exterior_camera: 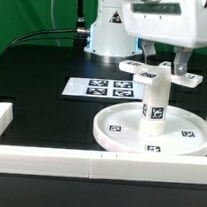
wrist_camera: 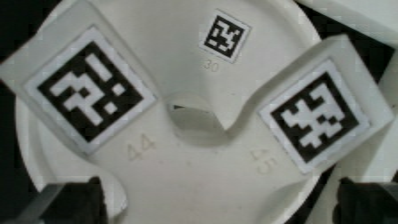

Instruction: Assemble round table

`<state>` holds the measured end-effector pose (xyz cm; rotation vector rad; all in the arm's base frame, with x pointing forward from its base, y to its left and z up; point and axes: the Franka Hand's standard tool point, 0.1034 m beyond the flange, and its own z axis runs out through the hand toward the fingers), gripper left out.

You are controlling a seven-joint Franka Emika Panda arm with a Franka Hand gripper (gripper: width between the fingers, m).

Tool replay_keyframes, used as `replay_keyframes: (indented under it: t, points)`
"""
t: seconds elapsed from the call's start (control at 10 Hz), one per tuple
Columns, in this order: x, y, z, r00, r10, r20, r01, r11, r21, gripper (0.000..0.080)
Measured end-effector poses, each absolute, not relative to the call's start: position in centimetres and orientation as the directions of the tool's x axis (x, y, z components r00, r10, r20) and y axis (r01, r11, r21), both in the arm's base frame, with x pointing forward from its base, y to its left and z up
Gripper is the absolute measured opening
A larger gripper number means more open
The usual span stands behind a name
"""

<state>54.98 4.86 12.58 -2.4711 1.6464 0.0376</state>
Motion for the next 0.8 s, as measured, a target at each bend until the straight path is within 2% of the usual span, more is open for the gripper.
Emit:
replay_keyframes:
  t: [0.1, 0.3, 0.4, 0.5, 0.7, 0.8]
  points:
    - [55.1, 4.9, 13.5, 0.380, -0.914, -0.142, -0.921, -0.360, -0.148, 0.0649]
    - [55.0, 5.0, 13.1, 0.414, -0.900, -0.136, -0.907, -0.395, -0.148, 0.0649]
    - [55.0, 5.0, 13.1, 0.492, -0.862, -0.123, -0.867, -0.472, -0.160, 0.0649]
    - [54.9, 5.2, 13.1, 0.663, -0.744, -0.080, -0.745, -0.648, -0.157, 0.0649]
    - [55.3, 6.0, 13.4, 0.870, -0.492, -0.041, -0.493, -0.863, -0.114, 0.0649]
    - [55.5, 6.7, 13.4, 0.922, -0.386, -0.040, -0.388, -0.916, -0.099, 0.0649]
